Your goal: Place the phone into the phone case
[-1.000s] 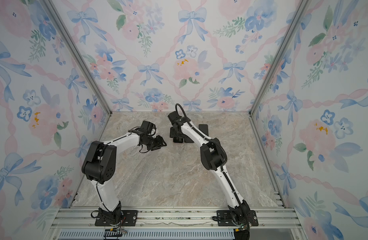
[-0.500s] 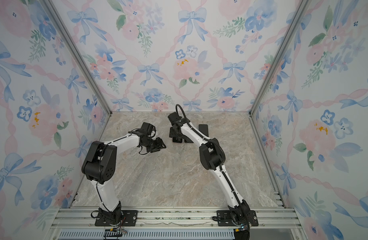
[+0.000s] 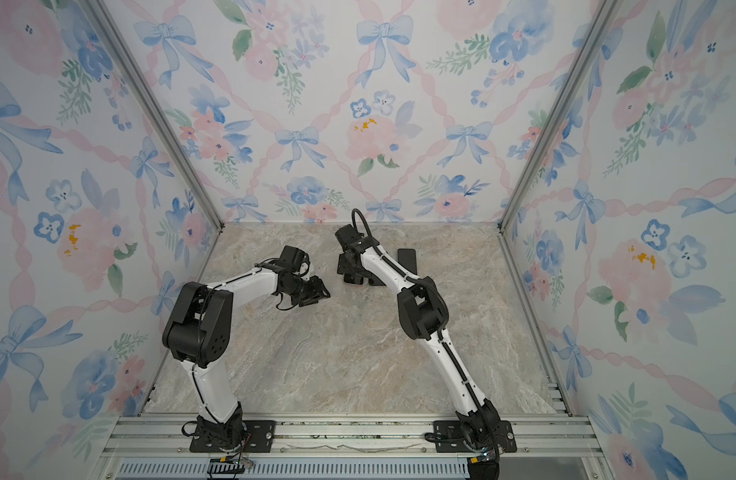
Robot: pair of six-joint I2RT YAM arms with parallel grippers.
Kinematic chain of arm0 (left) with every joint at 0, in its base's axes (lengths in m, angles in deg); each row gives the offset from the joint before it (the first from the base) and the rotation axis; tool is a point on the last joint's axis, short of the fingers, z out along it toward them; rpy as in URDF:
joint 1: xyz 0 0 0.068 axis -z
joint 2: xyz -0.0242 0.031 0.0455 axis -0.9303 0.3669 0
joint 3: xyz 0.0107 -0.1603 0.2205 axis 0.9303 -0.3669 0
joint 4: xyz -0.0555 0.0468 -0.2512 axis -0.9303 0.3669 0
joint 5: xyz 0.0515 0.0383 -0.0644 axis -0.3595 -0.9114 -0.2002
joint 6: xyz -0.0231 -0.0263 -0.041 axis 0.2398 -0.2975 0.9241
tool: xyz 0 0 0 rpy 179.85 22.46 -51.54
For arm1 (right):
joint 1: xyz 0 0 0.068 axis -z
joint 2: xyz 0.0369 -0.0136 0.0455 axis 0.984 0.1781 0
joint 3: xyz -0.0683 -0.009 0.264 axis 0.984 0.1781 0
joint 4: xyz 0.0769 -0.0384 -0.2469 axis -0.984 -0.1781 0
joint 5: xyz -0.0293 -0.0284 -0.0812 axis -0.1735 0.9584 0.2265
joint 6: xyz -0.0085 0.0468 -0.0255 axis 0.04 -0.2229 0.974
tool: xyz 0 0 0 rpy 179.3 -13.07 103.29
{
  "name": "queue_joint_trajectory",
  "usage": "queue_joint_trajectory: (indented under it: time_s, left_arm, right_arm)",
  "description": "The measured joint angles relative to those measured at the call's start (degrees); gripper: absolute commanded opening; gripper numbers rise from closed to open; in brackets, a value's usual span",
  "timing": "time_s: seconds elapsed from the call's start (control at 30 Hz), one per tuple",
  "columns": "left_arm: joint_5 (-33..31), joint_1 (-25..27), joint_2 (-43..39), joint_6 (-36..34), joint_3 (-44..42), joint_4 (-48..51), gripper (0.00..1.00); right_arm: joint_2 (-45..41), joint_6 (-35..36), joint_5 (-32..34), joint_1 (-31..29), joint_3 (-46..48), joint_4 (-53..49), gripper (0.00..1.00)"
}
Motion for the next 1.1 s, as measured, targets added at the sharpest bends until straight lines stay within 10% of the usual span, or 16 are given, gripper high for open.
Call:
queue_joint_trajectory:
  time_s: [0.57,1.1]
  left_arm:
    - [-0.07,-0.17,-1.62,-0.85,-0.31,0.0,0.52]
    - [-0.55,0.92,-3.17,-1.25,-0.33,0.02,0.53]
  right_arm:
    - [-1.14,1.75,-0.79,0.0,0.81,1.36,0.86]
    - [-33.62,8.96,2.29,-0.07,40.37,19.39,0.87]
